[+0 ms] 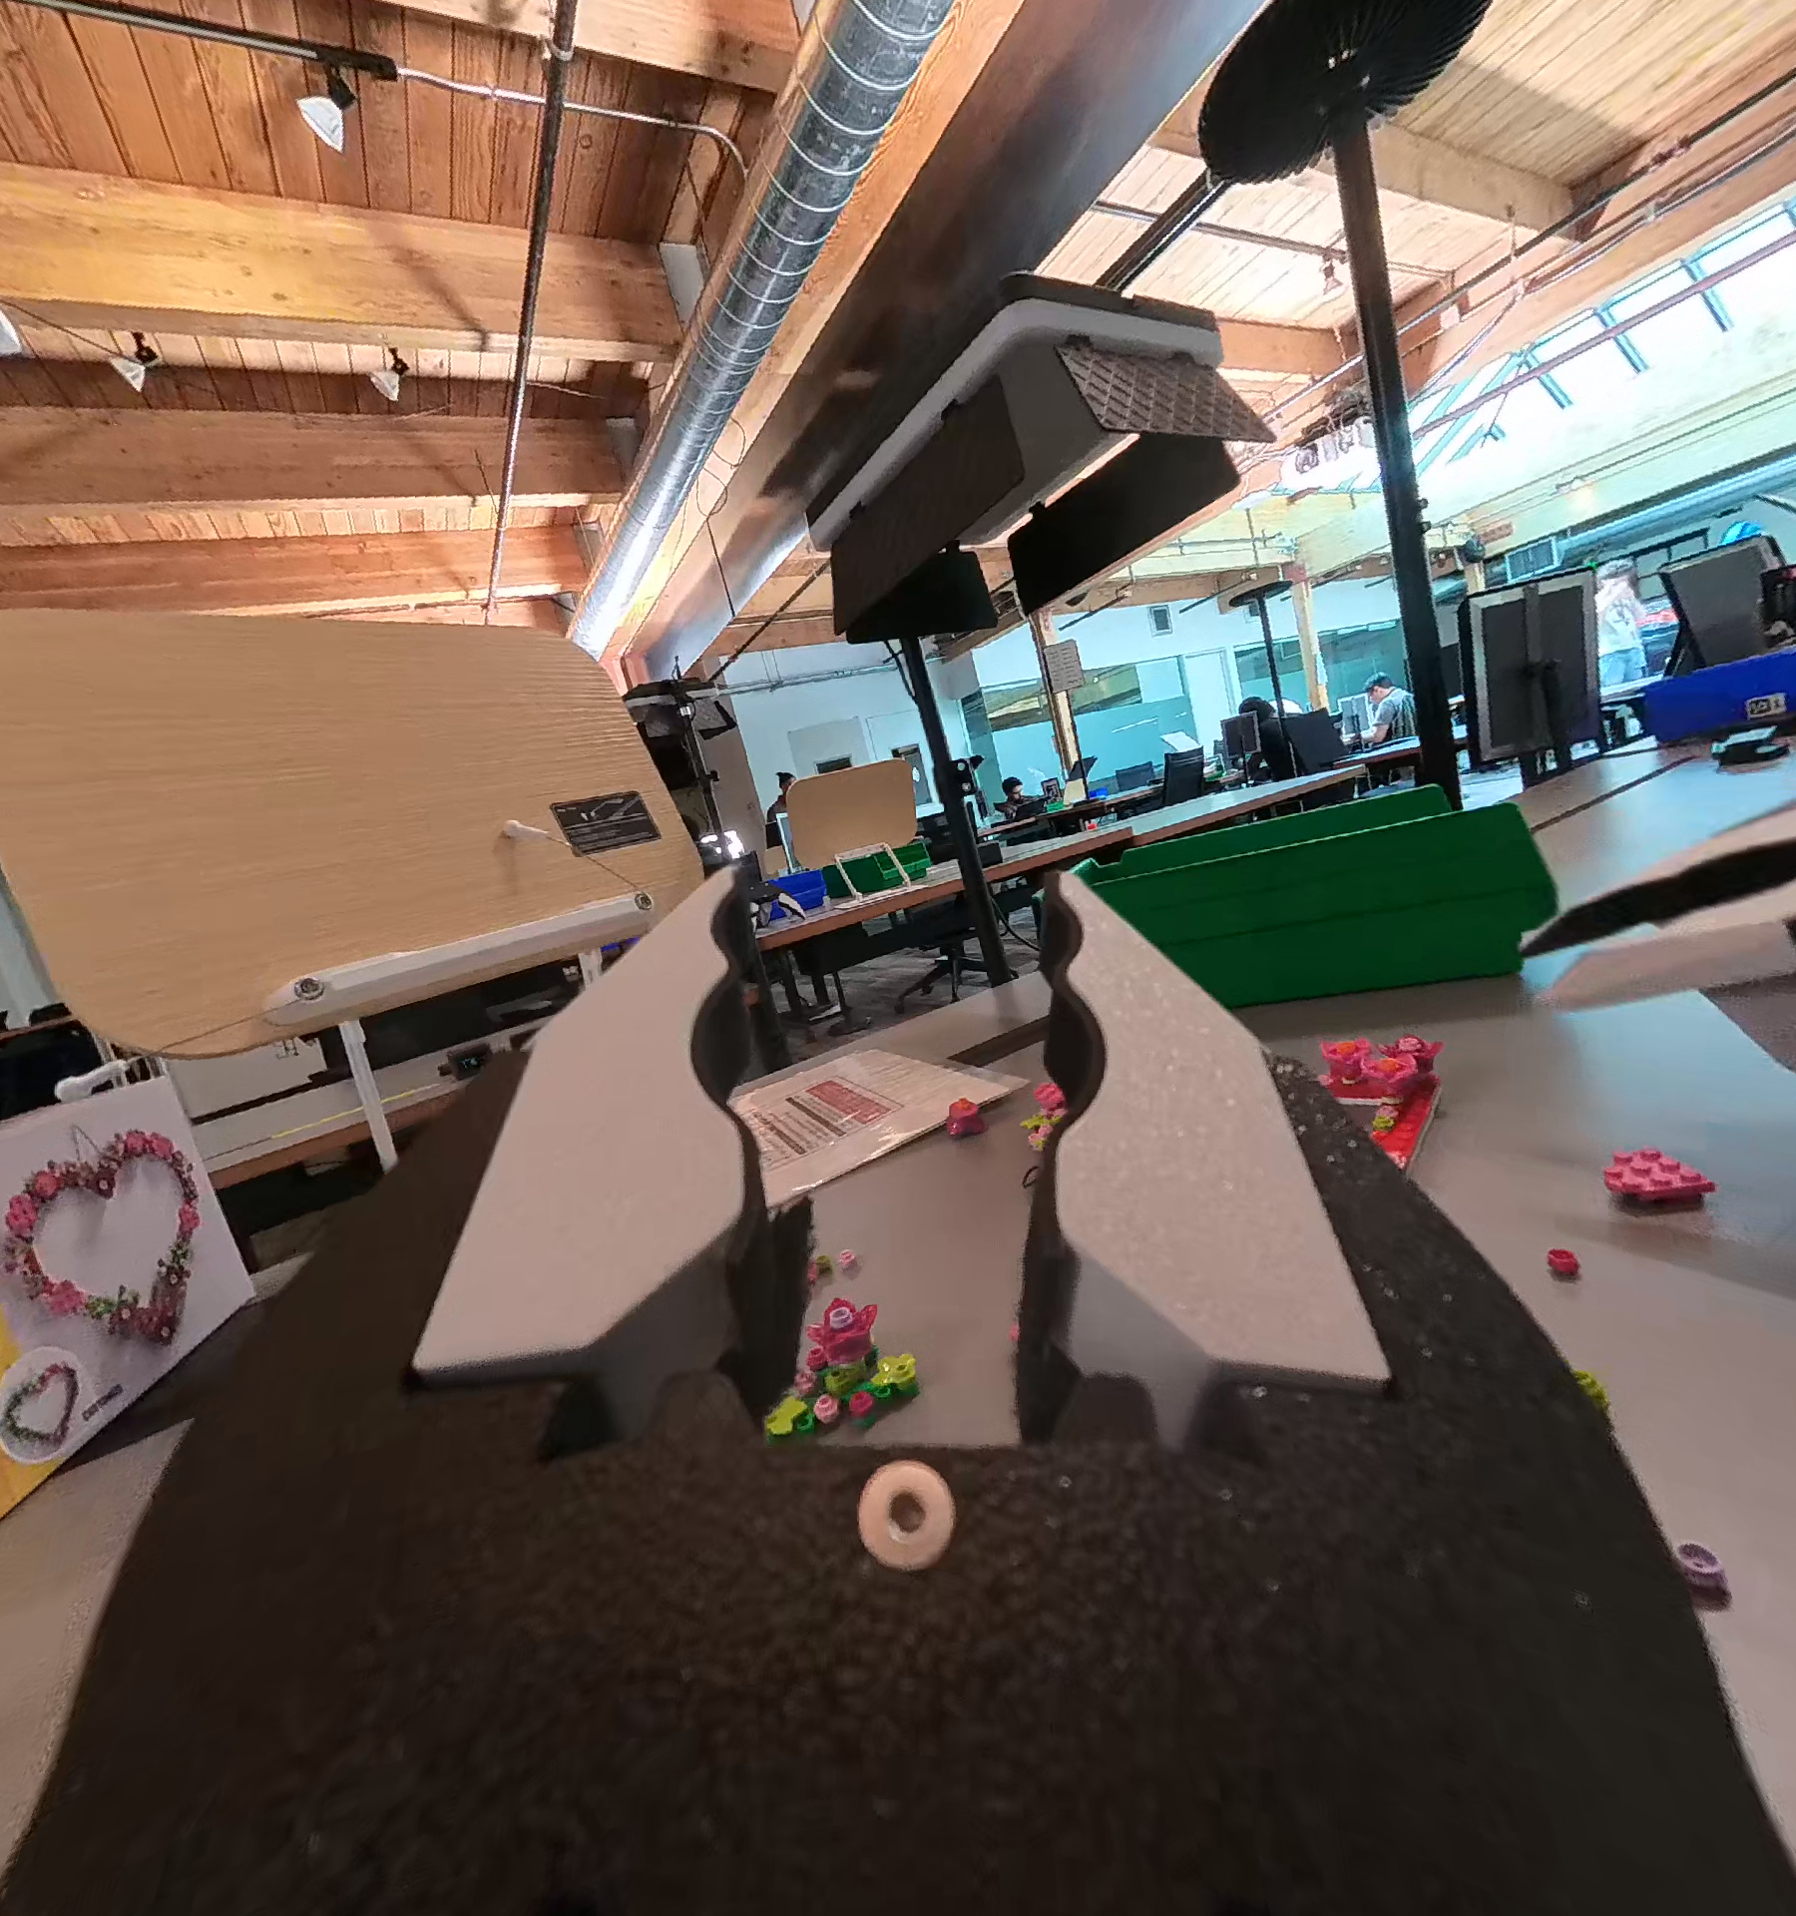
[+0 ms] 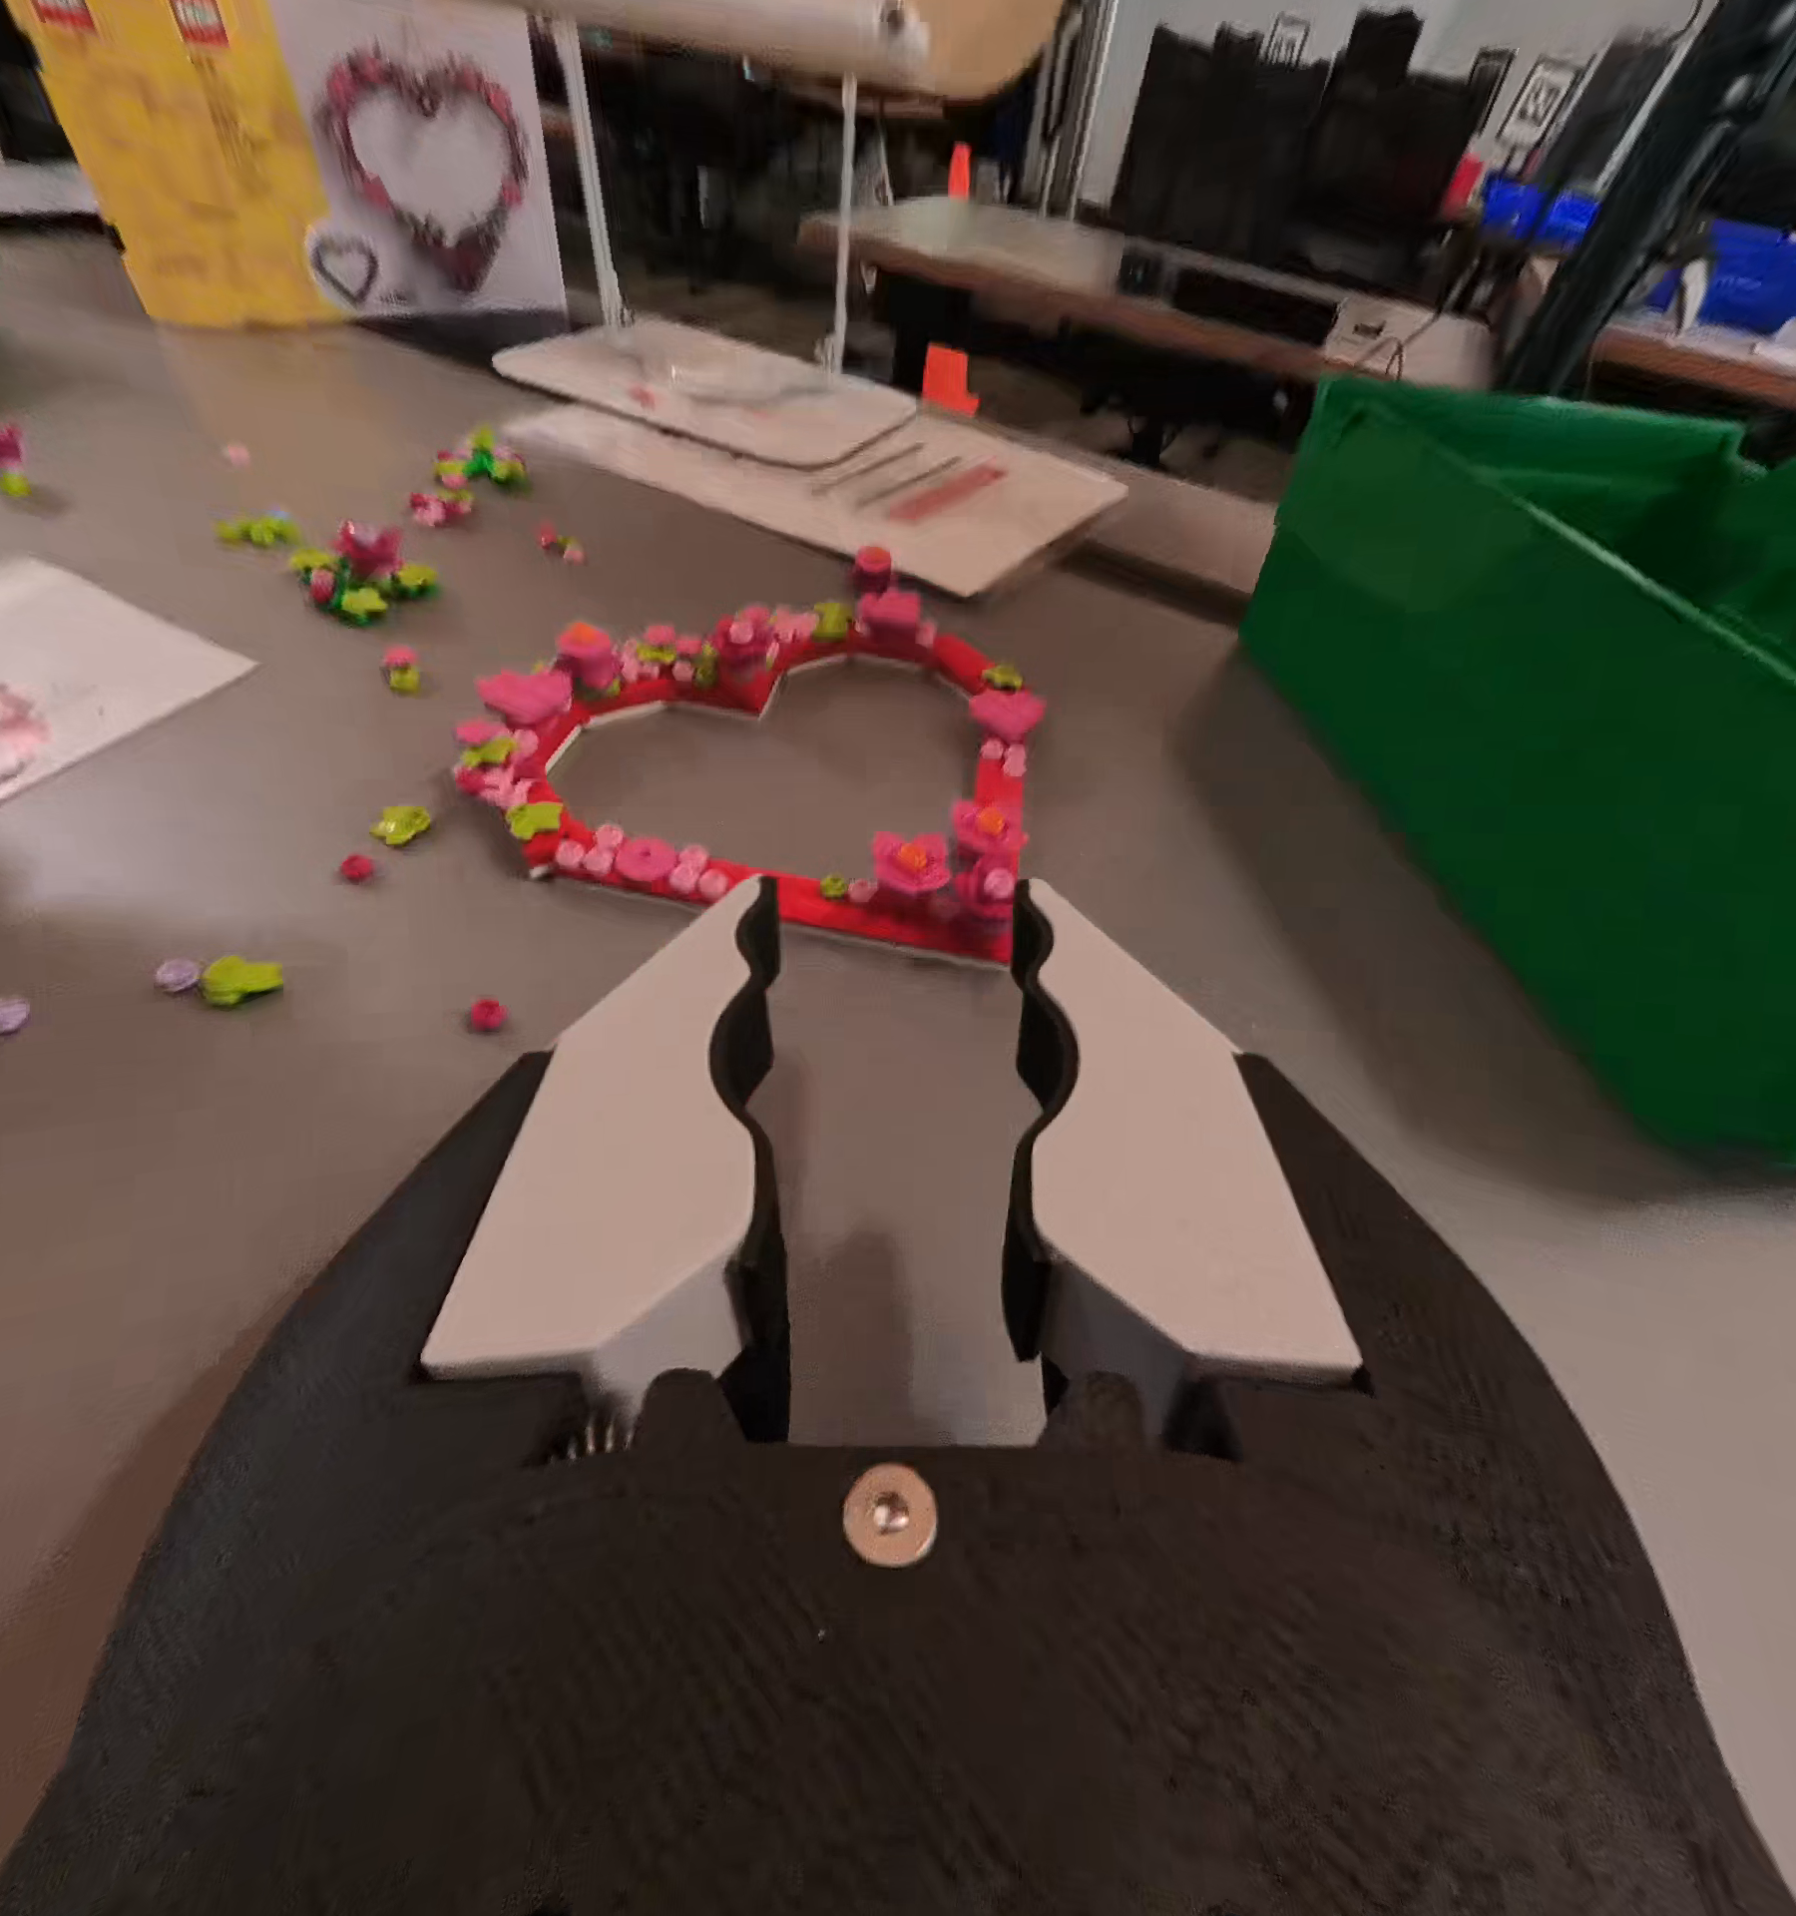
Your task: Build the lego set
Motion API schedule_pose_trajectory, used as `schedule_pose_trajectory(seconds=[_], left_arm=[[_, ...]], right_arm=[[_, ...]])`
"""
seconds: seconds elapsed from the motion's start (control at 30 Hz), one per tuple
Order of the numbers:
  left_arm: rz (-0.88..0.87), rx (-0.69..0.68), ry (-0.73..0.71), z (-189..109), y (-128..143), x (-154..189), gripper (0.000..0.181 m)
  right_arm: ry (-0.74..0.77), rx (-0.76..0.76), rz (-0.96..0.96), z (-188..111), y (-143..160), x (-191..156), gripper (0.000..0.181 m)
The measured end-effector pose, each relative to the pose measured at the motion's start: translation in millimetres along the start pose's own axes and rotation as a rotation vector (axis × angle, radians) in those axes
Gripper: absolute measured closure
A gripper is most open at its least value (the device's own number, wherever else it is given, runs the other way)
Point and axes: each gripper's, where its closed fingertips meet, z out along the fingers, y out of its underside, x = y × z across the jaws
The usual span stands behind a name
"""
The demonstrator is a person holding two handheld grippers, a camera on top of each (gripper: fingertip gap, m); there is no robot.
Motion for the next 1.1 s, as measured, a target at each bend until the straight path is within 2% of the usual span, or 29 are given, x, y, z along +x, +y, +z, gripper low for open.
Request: schedule_pose_trajectory(seconds=[0.17,0.37,0.57,0.7,0.9,1.1], left_arm=[[-0.034,-0.024,-0.001,4.0,7.2,-1.4,0.128],[-0.055,-0.026,-0.009,7.7,9.1,-2.7,0.128],[-0.06,-0.037,-0.016,8.6,12.6,-4.6,0.128],[-0.079,-0.036,-0.026,6.9,12.6,-8.1,0.128],[-0.071,-0.039,-0.008,7.3,12.9,-4.3,0.128],[-0.053,-0.034,0.016,8.4,9.7,2.1,0.127]], right_arm=[[-0.01,0.012,0.021,-6.2,-1.9,-16.3,0.136],[-0.016,0.076,0.052,-12.8,-8.9,-13.3,0.136],[-0.002,0.057,0.021,-11.4,-6.7,-15.0,0.136],[0.004,-0.049,-0.013,-13.0,8.3,-24.9,0.134],[-0.073,-0.195,-0.003,-23.3,30.9,-57.0,0.13],[-0.082,-0.327,0.033,-16.4,49.8,-56.3,0.129]])
